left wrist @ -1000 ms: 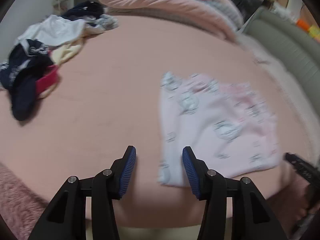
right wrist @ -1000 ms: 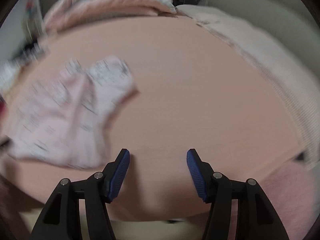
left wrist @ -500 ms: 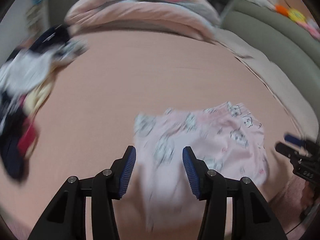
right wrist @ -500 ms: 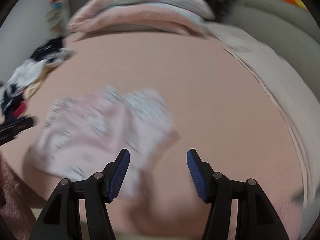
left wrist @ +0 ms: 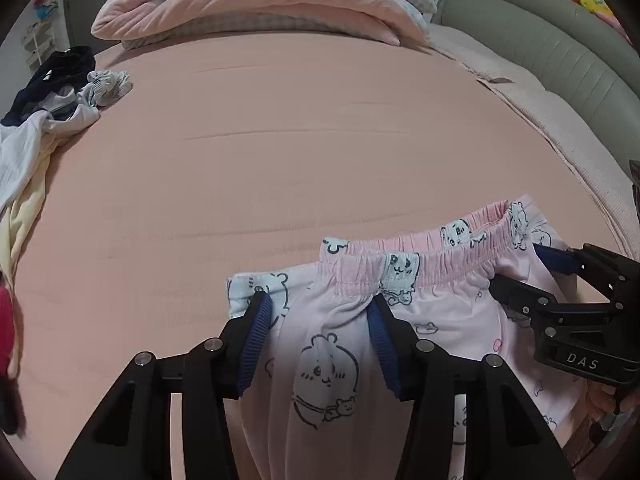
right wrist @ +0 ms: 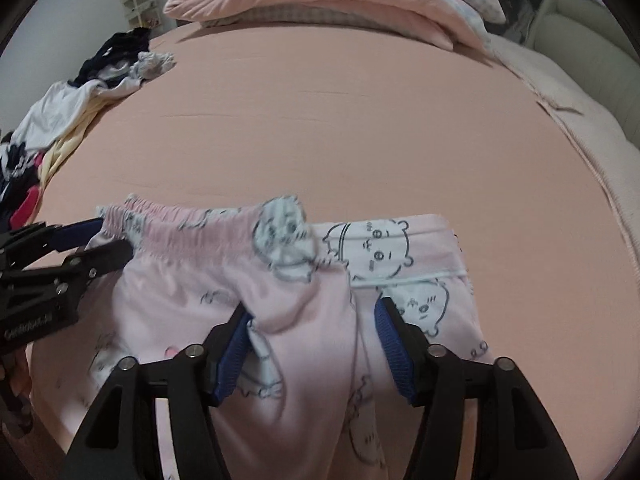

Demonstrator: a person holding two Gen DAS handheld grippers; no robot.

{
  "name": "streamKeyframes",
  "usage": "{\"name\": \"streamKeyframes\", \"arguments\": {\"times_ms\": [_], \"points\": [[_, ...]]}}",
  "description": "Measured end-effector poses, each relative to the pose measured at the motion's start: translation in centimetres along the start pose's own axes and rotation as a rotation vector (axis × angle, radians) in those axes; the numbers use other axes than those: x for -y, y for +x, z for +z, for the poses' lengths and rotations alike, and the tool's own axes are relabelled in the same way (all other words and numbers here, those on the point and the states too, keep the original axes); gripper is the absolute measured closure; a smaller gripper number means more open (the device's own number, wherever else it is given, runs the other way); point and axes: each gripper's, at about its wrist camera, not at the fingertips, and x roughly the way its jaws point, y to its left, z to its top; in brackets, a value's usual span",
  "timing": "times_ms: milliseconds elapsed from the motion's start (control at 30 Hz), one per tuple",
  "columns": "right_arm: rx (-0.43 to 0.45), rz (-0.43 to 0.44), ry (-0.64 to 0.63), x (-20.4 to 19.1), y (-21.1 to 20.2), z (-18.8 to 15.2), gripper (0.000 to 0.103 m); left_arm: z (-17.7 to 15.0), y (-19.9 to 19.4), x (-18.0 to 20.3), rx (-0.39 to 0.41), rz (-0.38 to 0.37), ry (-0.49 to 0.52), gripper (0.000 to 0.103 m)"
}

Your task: Fold clothes

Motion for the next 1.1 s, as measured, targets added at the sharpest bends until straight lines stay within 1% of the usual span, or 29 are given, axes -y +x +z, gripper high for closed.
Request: {"name": "streamKeyframes", "arguments": {"times_ms": [67,133,167,200,267,300,367,467,533,600,633,667,700,733,767,833,967,1033,1100], "points": [[-0.003,-0.004,-0.007,0.0,-0.7,0.4,0.04,0.5,-0.6,-0.1,-0.01,-0.002,-0.018,0.055],[0.042,0.0,0.001,0.2,-2.9,0.4,0.04,0.3,-2.4,-0.2,0.018,-0.001,-0.045,0.055],[0.067,0.005,0.008,0.3,-4.1,0.3,0.04,0.1,-3.3,-0.2,0.028,0.013,-0.049,0.055],[0.076,0.008,0.019,0.5,-5.0,0.0,0.04,-0.3,-3.5,-0.3,0.019,0.027,-0.053,0.054],[0.066,-0.001,0.055,1.3,-6.0,-0.7,0.038,-1.0,-4.1,-0.6,0.001,0.053,-0.06,0.052],[0.055,-0.003,0.073,1.7,-6.2,-1.2,0.038,-1.3,-4.3,-0.7,-0.008,0.066,-0.064,0.052],[0.026,0.005,0.092,2.3,-5.4,-2.0,0.038,-1.9,-4.0,-1.1,-0.023,0.095,-0.066,0.052],[-0.022,-0.042,0.079,3.1,-4.4,-3.7,0.038,-2.9,-3.5,-1.7,-0.047,0.139,-0.069,0.052],[-0.027,-0.049,0.1,4.0,-4.4,-4.2,0.038,-3.5,-3.2,-2.1,-0.06,0.166,-0.073,0.051],[-0.022,-0.039,0.16,5.2,-5.1,-4.4,0.038,-3.9,-3.6,-3.2,-0.051,0.166,-0.113,0.051],[-0.011,-0.046,0.184,5.6,-5.7,-4.5,0.038,-4.0,-4.1,-3.7,-0.035,0.185,-0.136,0.051],[0.02,-0.047,0.204,6.0,-6.7,-4.6,0.038,-4.3,-4.8,-4.2,-0.011,0.203,-0.164,0.051],[0.055,-0.028,0.219,6.2,-7.6,-4.7,0.036,-4.5,-5.3,-4.8,0.002,0.166,-0.197,0.051],[0.073,-0.005,0.233,6.5,-8.1,-4.7,0.036,-4.8,-5.8,-5.5,0.015,0.129,-0.23,0.051],[0.07,0.026,0.247,6.7,-8.3,-4.8,0.036,-5.0,-6.2,-6.0,0.025,0.089,-0.261,0.051],[0.026,0.066,0.26,6.8,-7.4,-4.6,0.035,-5.5,-6.0,-6.6,0.0,-0.016,-0.292,0.051],[-0.057,0.076,0.278,6.8,-5.4,-5.4,0.035,-6.3,-5.0,-5.8,-0.039,-0.127,-0.275,0.051],[-0.059,0.068,0.256,6.4,-5.3,-5.4,0.032,-6.7,-4.5,-5.0,-0.051,-0.121,-0.259,0.051],[-0.061,0.06,0.233,5.9,-5.1,-5.4,0.031,-6.9,-4.4,-4.5,-0.039,-0.115,-0.239,0.051]]}}
